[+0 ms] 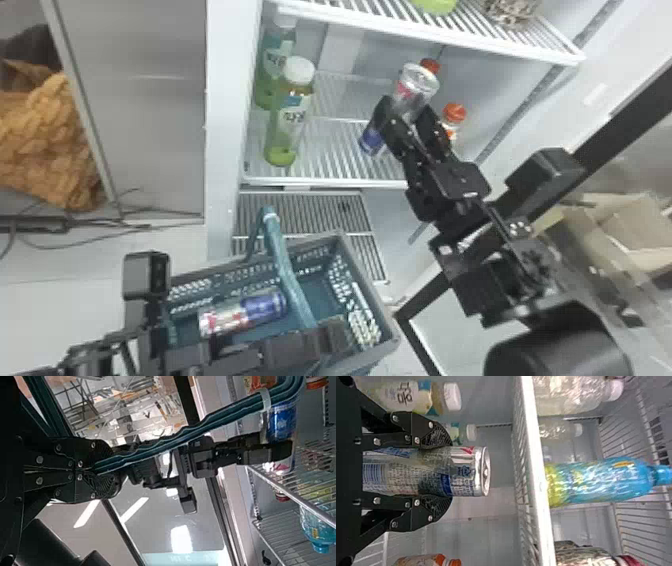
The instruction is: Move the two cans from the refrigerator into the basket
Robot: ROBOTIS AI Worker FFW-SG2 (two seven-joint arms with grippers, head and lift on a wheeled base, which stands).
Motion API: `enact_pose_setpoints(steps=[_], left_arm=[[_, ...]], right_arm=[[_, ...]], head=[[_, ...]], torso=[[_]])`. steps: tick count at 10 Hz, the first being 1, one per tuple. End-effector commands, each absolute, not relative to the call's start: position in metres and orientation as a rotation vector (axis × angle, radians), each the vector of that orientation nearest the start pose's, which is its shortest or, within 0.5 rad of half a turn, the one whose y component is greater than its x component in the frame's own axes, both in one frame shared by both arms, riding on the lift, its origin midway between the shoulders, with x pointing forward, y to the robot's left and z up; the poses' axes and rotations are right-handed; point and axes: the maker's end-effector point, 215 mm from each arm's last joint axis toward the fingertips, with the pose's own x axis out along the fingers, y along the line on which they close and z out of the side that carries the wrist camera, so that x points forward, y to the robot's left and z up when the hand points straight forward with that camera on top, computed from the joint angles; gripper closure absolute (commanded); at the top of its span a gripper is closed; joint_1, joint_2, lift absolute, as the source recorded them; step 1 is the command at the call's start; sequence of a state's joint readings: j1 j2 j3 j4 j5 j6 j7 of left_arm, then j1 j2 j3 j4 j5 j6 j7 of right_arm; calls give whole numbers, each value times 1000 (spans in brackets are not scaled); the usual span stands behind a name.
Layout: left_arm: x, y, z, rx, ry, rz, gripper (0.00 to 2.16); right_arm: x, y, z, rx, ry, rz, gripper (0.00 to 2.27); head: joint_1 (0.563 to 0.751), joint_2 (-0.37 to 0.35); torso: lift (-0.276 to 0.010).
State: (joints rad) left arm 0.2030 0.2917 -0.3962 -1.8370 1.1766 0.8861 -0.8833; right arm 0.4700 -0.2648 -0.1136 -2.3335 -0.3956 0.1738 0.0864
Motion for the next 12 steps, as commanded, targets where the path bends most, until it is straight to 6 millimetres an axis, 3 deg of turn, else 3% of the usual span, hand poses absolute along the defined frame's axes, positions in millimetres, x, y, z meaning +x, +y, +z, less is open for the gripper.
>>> enact_pose_setpoints(steps=[1, 3, 6, 9, 12], left_arm=[[236, -78, -305, -1235, 696, -1546, 1159], [235, -78, -306, -1238, 698, -1542, 1159], [235, -78, -305, -1242, 693, -1541, 1161], [235, -78, -306, -1240, 694, -1540, 1159], [235, -77, -307, -1241, 697, -1538, 1159]], right_arm=[[433, -228, -195, 118, -105, 239, 812], [406, -225, -197, 119, -54, 237, 812], [371, -228, -225, 108, 110, 218, 812], [345, -200, -258, 155, 282, 294, 812], [326, -189, -293, 161, 438, 326, 812]], head=[[695, -350], [695, -350], [695, -350], [695, -350], [695, -350]], torso=[[-276], [-276], [-276], [-276], [-276]])
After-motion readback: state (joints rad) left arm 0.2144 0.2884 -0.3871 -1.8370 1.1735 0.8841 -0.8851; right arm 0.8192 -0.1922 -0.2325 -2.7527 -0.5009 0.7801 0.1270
